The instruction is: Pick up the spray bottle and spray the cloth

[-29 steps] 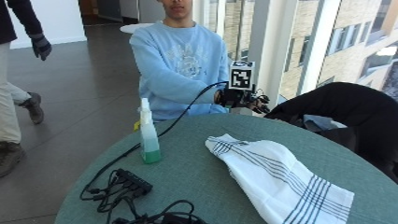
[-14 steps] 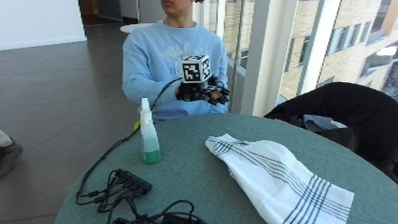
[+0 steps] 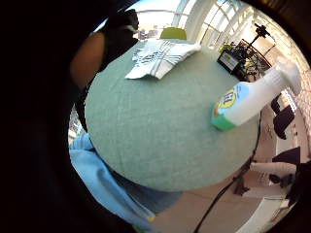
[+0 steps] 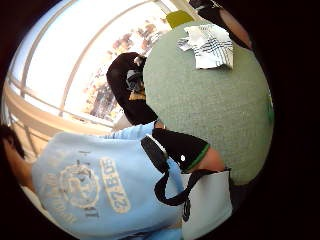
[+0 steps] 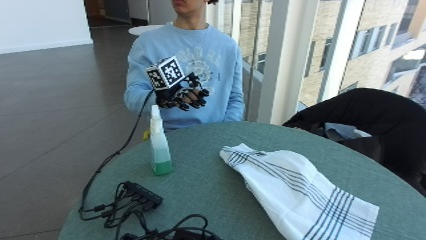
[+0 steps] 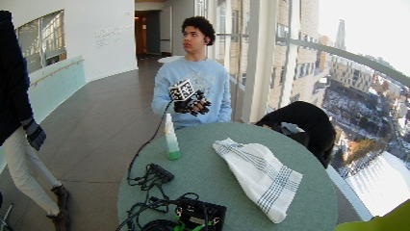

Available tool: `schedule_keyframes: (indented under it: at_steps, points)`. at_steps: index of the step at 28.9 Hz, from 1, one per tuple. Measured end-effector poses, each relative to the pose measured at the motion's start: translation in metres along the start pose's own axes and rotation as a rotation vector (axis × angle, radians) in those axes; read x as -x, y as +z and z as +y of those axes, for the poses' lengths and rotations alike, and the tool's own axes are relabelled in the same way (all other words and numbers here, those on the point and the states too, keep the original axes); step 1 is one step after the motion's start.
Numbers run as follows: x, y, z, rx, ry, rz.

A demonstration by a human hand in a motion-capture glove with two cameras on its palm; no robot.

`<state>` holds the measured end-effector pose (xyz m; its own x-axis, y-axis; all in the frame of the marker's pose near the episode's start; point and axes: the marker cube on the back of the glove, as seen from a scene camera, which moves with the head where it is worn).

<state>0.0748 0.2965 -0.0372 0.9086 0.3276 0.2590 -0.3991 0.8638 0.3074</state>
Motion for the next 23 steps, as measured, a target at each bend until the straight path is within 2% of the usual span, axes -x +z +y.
schedule_keyframes:
  at_steps: [11,15,19,23]
  points:
    - [-0.077,-0.030,0.034,-0.148,0.290,-0.292]
    - [-0.105,-0.037,0.031,-0.297,0.334,-0.418]
    - [-0.123,-0.043,0.046,-0.271,0.311,-0.484]
    - [-0.139,-0.043,0.032,-0.497,0.428,-0.519]
